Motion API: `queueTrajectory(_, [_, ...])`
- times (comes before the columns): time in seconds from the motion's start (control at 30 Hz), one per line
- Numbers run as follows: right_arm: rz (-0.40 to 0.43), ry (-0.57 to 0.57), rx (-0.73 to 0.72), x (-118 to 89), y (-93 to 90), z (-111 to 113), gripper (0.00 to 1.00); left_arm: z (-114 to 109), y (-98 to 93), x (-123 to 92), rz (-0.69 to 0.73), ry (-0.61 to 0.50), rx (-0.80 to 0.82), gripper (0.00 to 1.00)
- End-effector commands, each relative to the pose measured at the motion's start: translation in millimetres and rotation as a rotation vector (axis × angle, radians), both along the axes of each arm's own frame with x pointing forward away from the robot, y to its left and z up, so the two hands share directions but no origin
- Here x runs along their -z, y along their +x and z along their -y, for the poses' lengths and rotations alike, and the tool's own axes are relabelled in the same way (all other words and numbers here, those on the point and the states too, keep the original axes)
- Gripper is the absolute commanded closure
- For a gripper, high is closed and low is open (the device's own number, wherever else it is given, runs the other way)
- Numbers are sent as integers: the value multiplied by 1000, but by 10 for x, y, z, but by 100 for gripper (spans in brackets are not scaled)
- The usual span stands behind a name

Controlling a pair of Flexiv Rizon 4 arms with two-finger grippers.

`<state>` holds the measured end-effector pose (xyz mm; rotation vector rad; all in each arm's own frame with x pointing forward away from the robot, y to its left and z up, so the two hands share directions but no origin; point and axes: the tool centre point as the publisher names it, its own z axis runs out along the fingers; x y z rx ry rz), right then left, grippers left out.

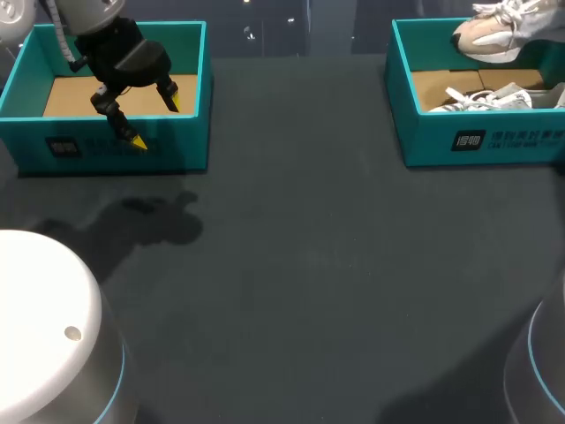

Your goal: Take the shoe out of the shoebox, open the shoe tongue, remove and reinsert the insole, then place the shoe into the shoebox

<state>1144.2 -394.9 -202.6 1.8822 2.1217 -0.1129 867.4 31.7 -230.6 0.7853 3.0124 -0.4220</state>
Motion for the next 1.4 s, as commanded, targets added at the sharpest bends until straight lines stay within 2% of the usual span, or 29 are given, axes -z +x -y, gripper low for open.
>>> queueTrajectory(0.03, [78, -29, 82, 90, -79, -62, 100, -3, 1, -4, 0, 3, 1, 0])
queueTrajectory(0.3, [111, -32, 183, 174, -81, -83, 100, -3, 1, -4, 0, 3, 1, 0])
queueTrajectory(0.53, [116, -74, 184, 238, -94, -230, 100, -3, 1, -4, 0, 3, 1, 0])
queueTrajectory(0.87, [94, -72, 187, 386, -14, -407, 100, -3, 1, -4, 0, 3, 1, 0])
queueTrajectory(1.4, [88, -77, 194, 759, 112, -587, 100, -3, 1, -4, 0, 3, 1, 0])
